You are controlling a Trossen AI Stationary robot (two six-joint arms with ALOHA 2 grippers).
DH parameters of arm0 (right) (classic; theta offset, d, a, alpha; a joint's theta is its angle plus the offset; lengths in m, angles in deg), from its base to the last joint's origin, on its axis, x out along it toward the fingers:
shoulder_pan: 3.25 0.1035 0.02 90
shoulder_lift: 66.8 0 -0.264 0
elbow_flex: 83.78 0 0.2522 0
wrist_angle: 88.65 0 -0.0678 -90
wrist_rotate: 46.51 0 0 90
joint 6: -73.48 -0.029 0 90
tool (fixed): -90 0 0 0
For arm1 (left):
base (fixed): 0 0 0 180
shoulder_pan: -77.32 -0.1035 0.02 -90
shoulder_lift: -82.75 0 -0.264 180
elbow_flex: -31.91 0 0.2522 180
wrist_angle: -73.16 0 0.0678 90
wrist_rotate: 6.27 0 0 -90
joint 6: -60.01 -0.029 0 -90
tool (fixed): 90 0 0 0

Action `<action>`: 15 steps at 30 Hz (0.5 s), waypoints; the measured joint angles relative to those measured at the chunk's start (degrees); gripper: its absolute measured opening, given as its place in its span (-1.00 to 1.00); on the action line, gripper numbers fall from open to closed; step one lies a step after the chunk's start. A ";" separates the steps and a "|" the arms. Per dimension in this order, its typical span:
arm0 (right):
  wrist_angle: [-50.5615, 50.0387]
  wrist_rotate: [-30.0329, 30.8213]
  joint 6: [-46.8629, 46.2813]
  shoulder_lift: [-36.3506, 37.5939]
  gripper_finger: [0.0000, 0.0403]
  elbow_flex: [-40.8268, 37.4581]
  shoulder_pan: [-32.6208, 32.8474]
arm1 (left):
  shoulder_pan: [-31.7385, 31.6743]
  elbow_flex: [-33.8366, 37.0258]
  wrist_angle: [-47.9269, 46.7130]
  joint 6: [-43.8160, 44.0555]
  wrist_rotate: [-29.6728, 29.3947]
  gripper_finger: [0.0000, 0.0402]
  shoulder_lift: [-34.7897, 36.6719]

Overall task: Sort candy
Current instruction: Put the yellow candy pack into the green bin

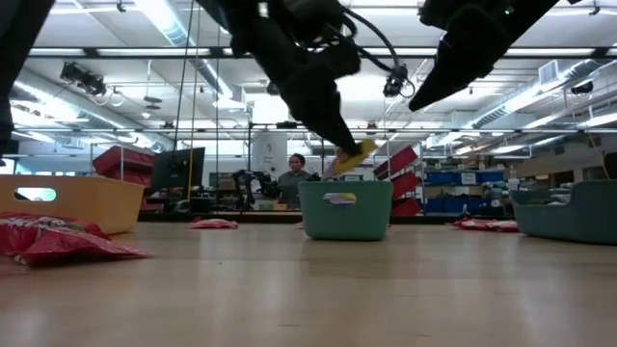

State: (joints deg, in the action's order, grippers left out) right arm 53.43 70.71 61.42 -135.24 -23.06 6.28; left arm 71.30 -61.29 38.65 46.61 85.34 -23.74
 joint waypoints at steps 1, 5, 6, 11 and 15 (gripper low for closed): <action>-1.29 0.60 -0.51 0.38 -0.51 -0.01 0.22 | 0.01 -1.72 -1.41 -1.75 0.16 -1.00 -1.54; -3.88 2.34 -1.71 1.80 -0.49 -0.02 0.91 | 0.02 -5.62 -4.27 -8.10 0.60 -1.00 -5.90; -4.01 2.49 -1.83 1.95 -0.49 -0.02 0.93 | 0.00 -5.93 -4.20 -9.02 0.58 -1.00 -6.75; -4.21 2.80 -1.90 2.55 -0.49 -0.02 0.91 | -0.41 -6.62 -4.81 -11.37 0.50 -1.00 -8.45; -4.14 2.78 -1.92 2.51 -0.49 -0.02 0.91 | -0.36 -6.62 -4.48 -11.88 -1.19 -0.97 -8.36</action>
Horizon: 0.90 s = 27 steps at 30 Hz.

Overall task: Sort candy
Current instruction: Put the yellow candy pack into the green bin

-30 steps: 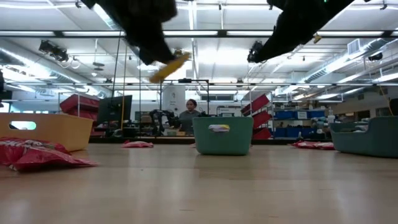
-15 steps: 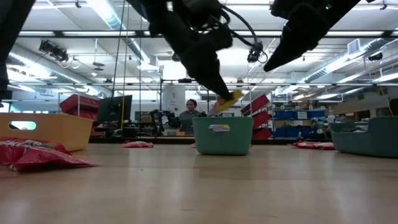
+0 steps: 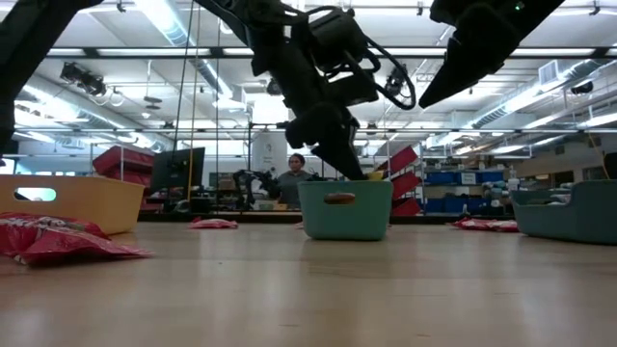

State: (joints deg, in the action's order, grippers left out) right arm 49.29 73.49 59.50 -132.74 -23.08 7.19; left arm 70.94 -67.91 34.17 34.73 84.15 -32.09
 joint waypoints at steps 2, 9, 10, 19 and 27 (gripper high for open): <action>0.00 0.00 -0.02 0.00 -0.49 0.00 0.00 | 0.28 0.00 -0.11 -0.18 -0.51 -0.92 0.19; 0.17 0.00 -1.51 0.00 -0.49 0.00 0.00 | 1.21 0.00 0.05 0.28 -1.30 -0.60 0.32; 0.17 0.00 -1.53 0.00 -0.49 0.00 0.00 | 1.30 -0.01 0.07 0.30 -1.38 -0.55 0.32; -0.53 0.00 -1.04 -0.02 -0.49 0.00 0.00 | 1.89 -2.80 -3.45 3.29 -1.21 -0.47 0.99; -3.41 3.46 0.62 1.28 -0.59 -0.65 0.69 | 2.08 0.10 6.02 5.41 6.86 -0.97 3.85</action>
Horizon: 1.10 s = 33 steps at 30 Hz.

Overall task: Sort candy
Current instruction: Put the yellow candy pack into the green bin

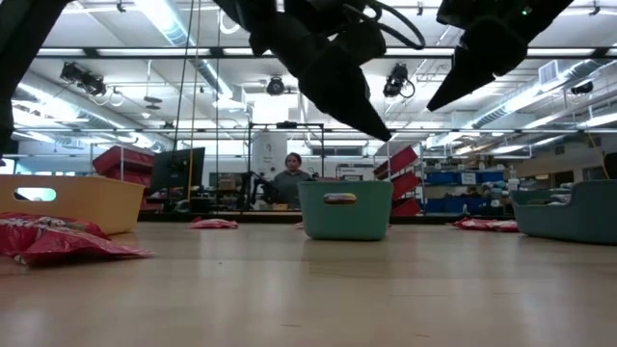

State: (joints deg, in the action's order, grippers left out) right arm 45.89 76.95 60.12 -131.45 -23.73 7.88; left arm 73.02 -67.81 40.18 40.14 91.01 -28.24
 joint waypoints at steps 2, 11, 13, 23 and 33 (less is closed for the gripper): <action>1.90 2.71 1.13 0.47 -0.71 -1.62 0.47 | 0.03 3.63 6.85 1.72 0.74 -0.99 1.02; 33.10 -0.35 5.73 0.43 -0.96 -16.05 -2.38 | -0.28 23.23 41.81 11.10 9.14 -0.99 7.28; 42.94 -3.51 6.29 -1.31 -0.99 -19.33 -3.86 | -0.30 27.66 49.48 14.42 10.55 -1.00 8.37; 65.89 -12.78 5.82 -16.63 -0.98 -20.47 -9.02 | 1.40 47.42 80.01 22.95 6.11 -1.00 9.47; 68.50 -18.28 5.57 -30.94 -1.00 -13.16 -10.90 | 4.24 51.70 80.04 23.10 9.62 -0.92 9.46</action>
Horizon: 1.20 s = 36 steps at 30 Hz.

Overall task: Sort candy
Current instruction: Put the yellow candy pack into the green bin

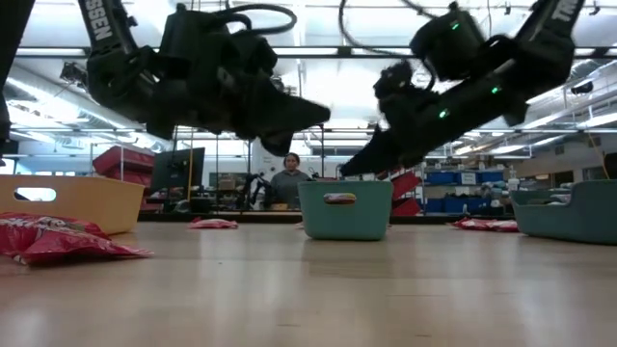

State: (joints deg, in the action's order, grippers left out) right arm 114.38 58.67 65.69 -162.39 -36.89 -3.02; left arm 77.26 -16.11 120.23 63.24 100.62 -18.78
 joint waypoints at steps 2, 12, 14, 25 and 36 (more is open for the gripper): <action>-0.11 0.00 -0.02 -1.89 -1.00 0.88 -0.53 | 0.65 0.00 -1.01 -0.52 -3.26 -0.92 -0.01; -1.67 0.00 -1.04 -3.55 -1.00 1.24 -1.60 | 1.99 6.05 -0.68 -3.58 -25.96 -0.99 -0.05; -1.66 -0.02 -0.66 -3.55 -1.00 1.24 -1.77 | 2.16 7.62 1.51 -3.06 -27.43 -0.99 -0.05; -1.70 0.02 0.50 -2.28 -1.00 1.19 -1.86 | -0.02 13.97 14.74 -8.43 -37.41 -1.00 -0.01; -1.69 0.07 0.53 -2.26 -1.00 1.19 -1.88 | -9.03 14.03 17.21 -11.98 -43.39 -1.00 3.56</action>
State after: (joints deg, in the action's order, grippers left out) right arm 112.70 58.74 66.22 -164.65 -35.69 -4.90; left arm 68.23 -2.08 137.44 51.26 57.24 -15.23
